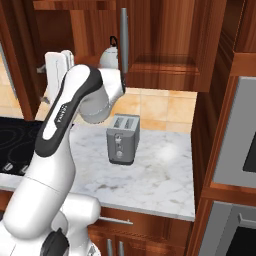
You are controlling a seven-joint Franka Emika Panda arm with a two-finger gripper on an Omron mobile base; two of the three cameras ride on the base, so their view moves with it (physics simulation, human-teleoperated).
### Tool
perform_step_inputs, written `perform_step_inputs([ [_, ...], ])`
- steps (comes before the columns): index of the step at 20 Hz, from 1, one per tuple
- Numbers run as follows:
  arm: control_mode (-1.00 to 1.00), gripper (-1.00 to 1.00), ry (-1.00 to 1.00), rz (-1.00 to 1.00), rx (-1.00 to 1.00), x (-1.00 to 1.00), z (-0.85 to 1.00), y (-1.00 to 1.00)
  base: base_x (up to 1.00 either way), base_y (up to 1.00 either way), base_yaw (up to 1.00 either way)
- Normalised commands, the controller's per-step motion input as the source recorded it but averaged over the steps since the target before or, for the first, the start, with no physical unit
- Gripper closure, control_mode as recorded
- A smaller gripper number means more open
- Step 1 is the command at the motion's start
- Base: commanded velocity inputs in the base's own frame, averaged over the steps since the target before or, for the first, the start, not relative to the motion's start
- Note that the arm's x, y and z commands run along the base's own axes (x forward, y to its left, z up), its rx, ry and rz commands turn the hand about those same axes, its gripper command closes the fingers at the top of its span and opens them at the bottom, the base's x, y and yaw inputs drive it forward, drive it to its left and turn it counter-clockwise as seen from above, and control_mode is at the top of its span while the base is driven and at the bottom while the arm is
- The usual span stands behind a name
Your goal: Open the cabinet, pick the kettle from the cabinet, and place it in the sink.
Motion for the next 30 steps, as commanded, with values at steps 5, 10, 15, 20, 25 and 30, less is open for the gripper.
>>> perform_step_inputs([
  [5, -1.00, -1.00, 0.01, 0.14, 0.09, 0.10, 0.00, 0.15, 0.00, 0.00, 0.00],
  [10, -1.00, -1.00, 0.00, 0.12, 0.06, 0.01, 0.00, 0.24, 0.00, 0.00, 0.00],
  [15, -1.00, -1.00, 0.00, 0.08, 0.01, 0.00, 0.00, 0.28, 0.00, 0.00, 0.00],
  [20, -1.00, -1.00, 0.00, 0.05, 0.00, -0.04, 0.00, 0.29, 0.00, 0.00, 0.00],
  [25, -1.00, -1.00, -0.01, 0.00, 0.00, -0.07, 0.00, 0.32, 0.00, 0.00, 0.00],
  [30, -1.00, -1.00, -0.02, 0.00, 0.00, -0.07, -0.02, 0.32, 0.00, 0.00, 0.00],
])
